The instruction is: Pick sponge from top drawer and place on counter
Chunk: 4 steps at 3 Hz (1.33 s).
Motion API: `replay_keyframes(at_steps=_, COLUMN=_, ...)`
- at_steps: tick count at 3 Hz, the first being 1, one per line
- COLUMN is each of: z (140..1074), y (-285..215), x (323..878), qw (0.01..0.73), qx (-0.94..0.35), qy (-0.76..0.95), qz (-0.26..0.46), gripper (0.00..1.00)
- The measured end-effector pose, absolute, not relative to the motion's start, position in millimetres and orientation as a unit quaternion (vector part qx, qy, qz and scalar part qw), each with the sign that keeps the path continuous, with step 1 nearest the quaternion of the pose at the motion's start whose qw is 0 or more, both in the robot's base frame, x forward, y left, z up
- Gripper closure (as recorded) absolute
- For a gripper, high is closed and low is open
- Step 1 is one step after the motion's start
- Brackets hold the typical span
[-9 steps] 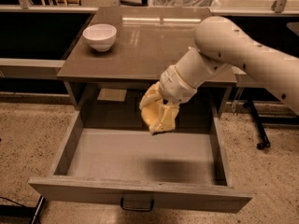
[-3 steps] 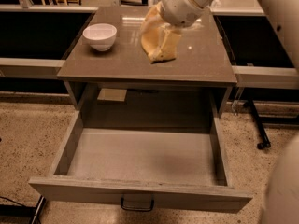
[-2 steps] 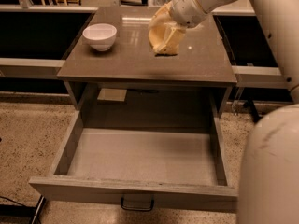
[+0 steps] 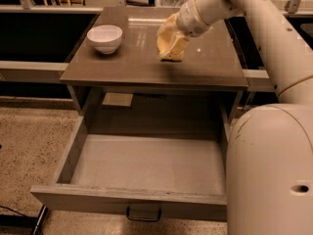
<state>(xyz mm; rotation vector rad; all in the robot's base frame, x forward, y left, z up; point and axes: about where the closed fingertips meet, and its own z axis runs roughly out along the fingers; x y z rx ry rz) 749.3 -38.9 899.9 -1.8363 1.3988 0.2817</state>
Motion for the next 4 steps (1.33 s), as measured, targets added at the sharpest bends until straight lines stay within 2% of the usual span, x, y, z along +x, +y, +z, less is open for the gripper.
replay_keyframes(at_steps=2, z=899.9, y=-38.9, x=749.3, qw=0.397, qx=-0.725, qy=0.552, qz=0.111, gripper=0.11)
replay_keyframes(at_steps=3, z=899.9, y=-38.9, x=749.3, qw=0.397, qx=-0.725, qy=0.552, qz=0.111, gripper=0.00)
replay_keyframes(at_steps=4, z=917.2, y=-56.7, x=742.5, qw=0.407, qx=-0.722, qy=0.546, qz=0.118, gripper=0.00)
